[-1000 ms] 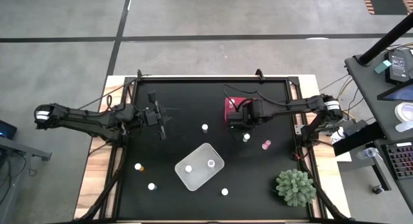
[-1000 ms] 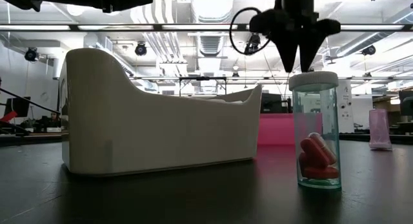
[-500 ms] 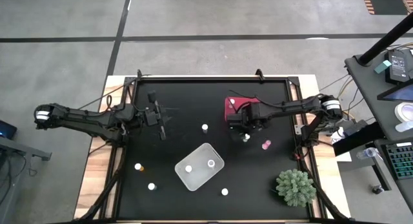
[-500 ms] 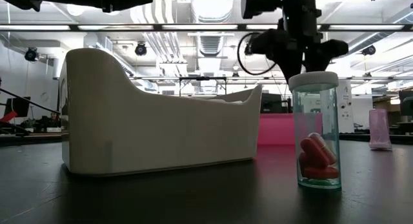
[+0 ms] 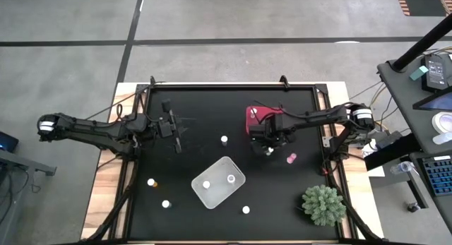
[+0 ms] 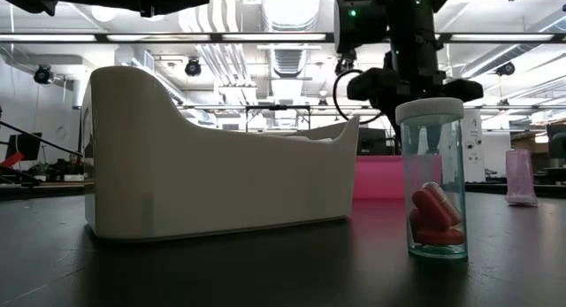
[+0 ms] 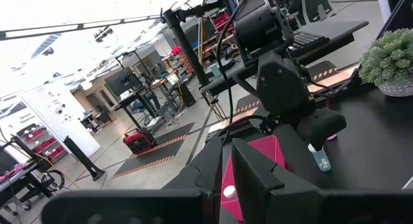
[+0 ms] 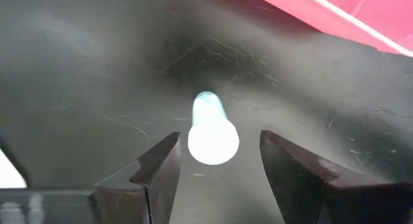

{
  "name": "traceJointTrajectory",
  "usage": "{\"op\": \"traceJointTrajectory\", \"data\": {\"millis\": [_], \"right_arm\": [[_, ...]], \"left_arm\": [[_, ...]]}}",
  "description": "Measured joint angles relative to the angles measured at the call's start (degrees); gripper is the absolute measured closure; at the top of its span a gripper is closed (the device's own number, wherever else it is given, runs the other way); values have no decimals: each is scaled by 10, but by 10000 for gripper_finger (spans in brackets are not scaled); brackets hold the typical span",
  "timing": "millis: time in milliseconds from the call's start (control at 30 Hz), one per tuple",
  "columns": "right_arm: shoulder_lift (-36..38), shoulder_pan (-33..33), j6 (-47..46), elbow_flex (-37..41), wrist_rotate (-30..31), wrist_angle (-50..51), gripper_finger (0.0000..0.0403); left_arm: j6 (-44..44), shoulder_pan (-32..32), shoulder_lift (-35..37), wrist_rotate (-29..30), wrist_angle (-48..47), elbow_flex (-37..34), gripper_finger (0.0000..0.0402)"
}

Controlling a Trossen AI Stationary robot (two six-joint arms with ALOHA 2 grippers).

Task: Pick and place medicine bottles into bin by pill shape (circle, oval)
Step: Put the blue tablet bottle into the red bin

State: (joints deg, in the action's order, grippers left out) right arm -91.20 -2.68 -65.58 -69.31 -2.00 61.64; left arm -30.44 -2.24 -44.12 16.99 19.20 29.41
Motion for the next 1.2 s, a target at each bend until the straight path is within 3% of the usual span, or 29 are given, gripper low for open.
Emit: {"op": "traceJointTrajectory", "data": {"millis": [433, 867, 1200], "right_arm": [[0, 0, -5, 62, -12, -82, 203], [0, 0, -9, 62, -12, -86, 306], [0, 0, -6, 53, -12, -82, 291]], "left_arm": [[0, 0, 0, 0, 0, 0, 385], [0, 0, 0, 0, 0, 0, 385], [0, 0, 0, 0, 0, 0, 385]]}}
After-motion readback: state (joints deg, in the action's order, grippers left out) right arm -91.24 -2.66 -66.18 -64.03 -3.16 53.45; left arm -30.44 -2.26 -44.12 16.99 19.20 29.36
